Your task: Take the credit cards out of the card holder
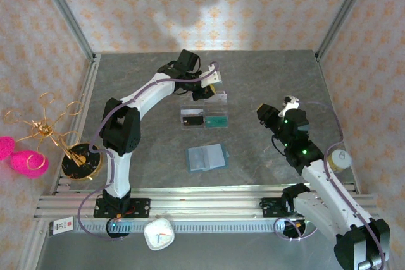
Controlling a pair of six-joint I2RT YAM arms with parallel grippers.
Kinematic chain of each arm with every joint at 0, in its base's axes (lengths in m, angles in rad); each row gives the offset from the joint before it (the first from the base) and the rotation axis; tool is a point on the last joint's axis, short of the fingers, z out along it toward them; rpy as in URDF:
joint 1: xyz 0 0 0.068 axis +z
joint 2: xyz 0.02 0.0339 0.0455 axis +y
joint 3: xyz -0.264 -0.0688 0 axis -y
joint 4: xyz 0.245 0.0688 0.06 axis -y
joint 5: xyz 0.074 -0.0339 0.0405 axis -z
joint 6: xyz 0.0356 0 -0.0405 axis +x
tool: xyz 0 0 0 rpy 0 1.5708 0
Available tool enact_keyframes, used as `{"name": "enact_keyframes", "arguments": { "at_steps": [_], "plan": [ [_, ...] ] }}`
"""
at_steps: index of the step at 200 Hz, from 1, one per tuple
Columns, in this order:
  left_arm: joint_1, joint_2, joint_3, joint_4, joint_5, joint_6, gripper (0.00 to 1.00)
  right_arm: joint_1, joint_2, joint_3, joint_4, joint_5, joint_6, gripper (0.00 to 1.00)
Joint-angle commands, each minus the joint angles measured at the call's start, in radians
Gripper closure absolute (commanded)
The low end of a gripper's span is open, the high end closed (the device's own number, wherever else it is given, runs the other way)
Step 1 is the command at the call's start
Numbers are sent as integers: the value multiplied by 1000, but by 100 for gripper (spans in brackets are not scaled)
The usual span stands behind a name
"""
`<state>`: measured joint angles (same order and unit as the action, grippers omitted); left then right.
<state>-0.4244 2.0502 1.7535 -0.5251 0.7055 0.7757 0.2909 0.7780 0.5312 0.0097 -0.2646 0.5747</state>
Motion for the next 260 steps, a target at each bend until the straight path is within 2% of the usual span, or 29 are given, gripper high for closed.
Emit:
{"name": "enact_keyframes", "arguments": {
  "at_steps": [1,14,29,50,61,79,109,122,136,163,191,208,228,260],
  "plan": [
    [5,-34,-8,58,-11,-41,84,-6,-3,8,38,-20,-9,73],
    [7,-53,-15,87,3,-70,84,-6,2,8,43,-40,-13,68],
    [11,-87,-20,137,55,-129,82,-6,28,7,66,-130,-45,61],
    [14,-184,-69,278,131,-264,80,24,84,-2,76,-206,-69,59],
    [12,-251,-143,414,165,-371,77,77,104,-11,75,-186,-85,58],
    [7,-377,-326,709,191,-621,72,184,136,-17,53,-126,-119,56],
    [-30,-591,-717,1207,99,-1029,66,386,218,-15,31,-36,-162,55],
    [-60,-669,-859,1312,46,-1145,65,476,259,-6,19,27,-183,54],
    [-102,-745,-980,1320,-17,-1208,66,565,309,6,14,92,-203,54],
    [-190,-915,-1174,1169,-227,-1261,70,708,441,54,0,211,-246,55],
    [-199,-1146,-1369,1059,-430,-1419,71,814,584,119,3,300,-276,57],
    [-199,-1280,-1410,922,-530,-1467,69,848,657,159,7,331,-287,58],
    [-199,-1379,-1427,808,-599,-1502,69,867,725,204,9,358,-302,58],
    [-200,-1424,-1454,769,-609,-1519,69,884,836,268,-32,395,-306,58]
  ]
}}
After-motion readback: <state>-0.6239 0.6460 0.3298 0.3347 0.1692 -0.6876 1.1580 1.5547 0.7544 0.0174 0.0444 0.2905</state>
